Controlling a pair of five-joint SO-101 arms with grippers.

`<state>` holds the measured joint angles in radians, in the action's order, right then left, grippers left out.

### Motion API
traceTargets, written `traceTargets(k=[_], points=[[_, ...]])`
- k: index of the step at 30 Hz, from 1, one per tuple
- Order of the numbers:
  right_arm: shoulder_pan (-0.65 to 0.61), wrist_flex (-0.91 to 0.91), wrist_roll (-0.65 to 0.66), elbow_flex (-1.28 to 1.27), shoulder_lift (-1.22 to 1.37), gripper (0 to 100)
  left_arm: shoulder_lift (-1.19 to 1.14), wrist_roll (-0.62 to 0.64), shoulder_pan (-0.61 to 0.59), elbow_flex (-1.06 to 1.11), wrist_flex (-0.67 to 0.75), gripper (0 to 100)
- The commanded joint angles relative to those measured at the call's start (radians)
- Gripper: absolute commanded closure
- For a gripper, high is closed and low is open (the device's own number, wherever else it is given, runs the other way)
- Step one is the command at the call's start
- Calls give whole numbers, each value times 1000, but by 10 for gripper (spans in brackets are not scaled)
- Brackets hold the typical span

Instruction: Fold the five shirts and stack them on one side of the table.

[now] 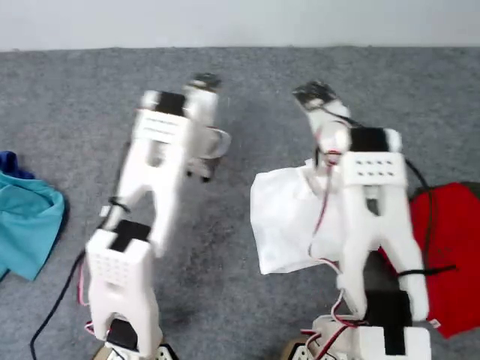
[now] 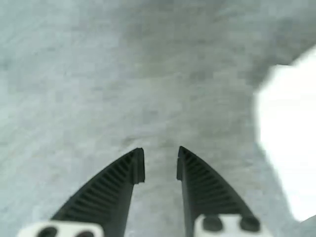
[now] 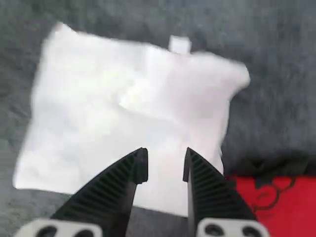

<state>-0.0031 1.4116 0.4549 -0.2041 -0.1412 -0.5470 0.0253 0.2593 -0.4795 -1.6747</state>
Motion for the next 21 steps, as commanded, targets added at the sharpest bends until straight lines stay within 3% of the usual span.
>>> traceTargets(k=[1,9,15,21], points=[[130,-44,46,-115,-48,862,-31,61,107,-16,94,882],[266,-280,78,-443,-56,863,-178,94,163,-18,227,882],[309,-298,118,-514,-56,865,-229,94,163,-18,259,882],[351,-294,120,-517,-59,865,-235,94,155,-21,198,882]])
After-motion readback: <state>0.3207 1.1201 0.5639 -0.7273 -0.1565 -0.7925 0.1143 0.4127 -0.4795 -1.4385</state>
